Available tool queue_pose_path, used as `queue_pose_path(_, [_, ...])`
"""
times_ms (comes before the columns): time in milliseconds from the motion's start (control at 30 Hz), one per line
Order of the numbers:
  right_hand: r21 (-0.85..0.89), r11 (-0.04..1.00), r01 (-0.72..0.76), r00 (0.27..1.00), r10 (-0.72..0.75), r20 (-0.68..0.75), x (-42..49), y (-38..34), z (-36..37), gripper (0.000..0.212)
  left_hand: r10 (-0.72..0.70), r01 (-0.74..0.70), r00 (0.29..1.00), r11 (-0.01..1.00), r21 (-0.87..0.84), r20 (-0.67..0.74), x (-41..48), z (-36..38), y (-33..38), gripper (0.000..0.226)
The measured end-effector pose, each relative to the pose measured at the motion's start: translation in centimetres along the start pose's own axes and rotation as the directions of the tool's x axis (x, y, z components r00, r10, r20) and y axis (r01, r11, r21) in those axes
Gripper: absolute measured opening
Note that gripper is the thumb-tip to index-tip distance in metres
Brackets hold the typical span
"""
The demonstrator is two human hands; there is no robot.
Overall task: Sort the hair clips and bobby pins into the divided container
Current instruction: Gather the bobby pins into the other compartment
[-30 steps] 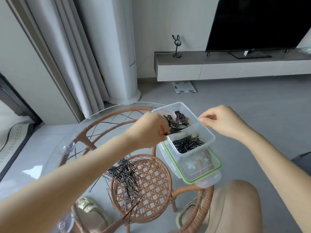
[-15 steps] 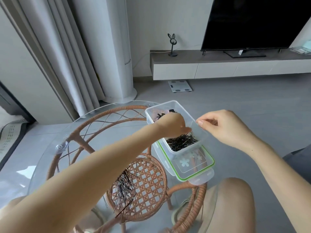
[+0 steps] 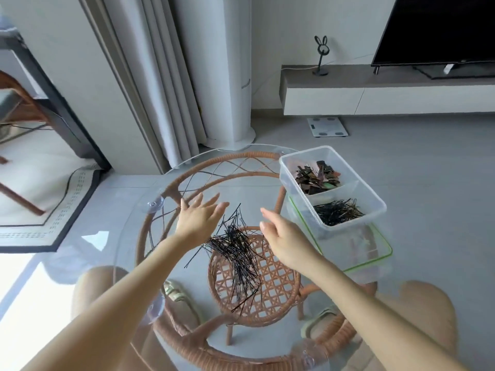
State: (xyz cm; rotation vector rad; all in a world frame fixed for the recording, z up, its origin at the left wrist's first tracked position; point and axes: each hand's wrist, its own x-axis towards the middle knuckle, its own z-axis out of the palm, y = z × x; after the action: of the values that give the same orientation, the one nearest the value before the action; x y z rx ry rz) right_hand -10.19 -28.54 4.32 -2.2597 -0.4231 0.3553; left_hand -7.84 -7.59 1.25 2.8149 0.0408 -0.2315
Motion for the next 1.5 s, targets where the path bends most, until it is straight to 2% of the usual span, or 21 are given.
queue_pose_path(133, [-0.142,0.989,-0.039,0.985,0.014,-0.174,4.0,0.4,4.0,0.052,0.063,-0.071,0.995,0.990,-0.122,-0.071,-2.5,2.1,0.7,0.064])
queue_pose_path(233, [-0.135,0.991,0.014,0.990,-0.033,-0.139,5.1,0.2,5.6,0.057,0.086,-0.119,0.988,0.952,-0.281,-0.124,-4.0,2.8,1.5,0.057])
queue_pose_path(300, [-0.033,0.998,0.058,0.996,-0.061,-0.070,4.5,0.0,5.9,0.050,0.056,-0.136,0.979,0.896,-0.422,-0.198,-5.2,2.9,2.2,0.048])
queue_pose_path(367, [0.075,0.995,0.069,0.997,-0.067,-0.037,3.1,0.2,6.1,0.045,-0.063,-0.109,0.964,0.791,-0.603,-0.257,-6.3,2.8,2.8,0.040])
queue_pose_path(433, [0.120,0.988,0.099,0.994,-0.092,-0.064,1.4,0.2,5.9,0.042,-0.163,-0.068,0.958,0.668,-0.741,-0.235,-7.0,2.7,3.0,0.042])
queue_pose_path(533, [0.178,0.979,0.102,0.994,-0.093,-0.059,-0.5,-0.1,5.0,0.038,-0.191,-0.051,0.963,0.555,-0.830,-0.187,-7.6,2.4,3.2,0.046])
queue_pose_path(600, [0.277,0.959,0.060,0.995,-0.079,0.055,-1.2,-0.3,3.8,0.045,-0.172,-0.036,0.974,0.533,-0.845,-0.150,-7.8,1.9,3.3,0.042])
queue_pose_path(633, [0.263,0.963,0.055,0.990,-0.088,0.115,-1.6,-0.3,3.1,0.055,-0.146,-0.031,0.980,0.553,-0.832,-0.134,-7.9,1.4,3.2,0.036])
queue_pose_path(667, [0.152,0.985,0.084,0.981,-0.109,0.161,-1.9,-0.2,2.5,0.070,-0.113,-0.028,0.986,0.605,-0.795,-0.121,-8.0,0.9,2.9,0.029])
queue_pose_path(700, [-0.050,0.988,0.147,0.970,-0.135,0.202,-2.3,0.0,1.9,0.088,-0.081,-0.021,0.991,0.703,-0.711,-0.109,-8.0,0.5,2.4,0.028])
queue_pose_path(767, [-0.379,0.885,0.270,0.948,-0.175,0.267,-3.3,0.7,1.2,0.116,-0.017,-0.005,0.999,0.916,-0.402,-0.050,-8.2,-0.4,1.4,0.059])
queue_pose_path(800, [-0.449,0.846,0.287,0.942,-0.165,0.291,-3.8,1.1,1.0,0.123,0.005,-0.004,1.000,0.970,-0.245,0.004,-8.5,-0.9,0.9,0.075])
queue_pose_path(867, [-0.536,0.794,0.286,0.939,-0.120,0.323,-4.6,1.7,1.4,0.127,0.037,-0.031,0.992,0.998,-0.049,0.118,-9.0,-1.5,0.4,0.094])
queue_pose_path(967, [-0.618,0.737,0.275,0.955,-0.137,0.261,-4.6,2.0,2.7,0.129,0.103,-0.119,0.971,0.991,0.065,0.218,-9.4,-1.7,0.3,0.103])
queue_pose_path(1067, [-0.574,0.769,0.279,0.959,-0.257,0.122,-3.6,1.4,3.6,0.115,0.144,-0.176,0.958,0.978,0.112,0.248,-9.6,-1.6,1.0,0.111])
queue_pose_path(1267, [-0.367,0.887,0.280,0.951,-0.309,-0.021,-2.3,0.4,5.1,0.051,0.157,-0.181,0.973,0.975,0.131,0.172,-9.1,-0.9,1.8,0.107])
queue_pose_path(1500, [-0.273,0.921,0.276,0.950,-0.305,-0.069,-2.0,-0.6,4.6,0.025,0.160,-0.171,0.978,0.982,0.075,0.131,-8.2,-1.1,1.3,0.087])
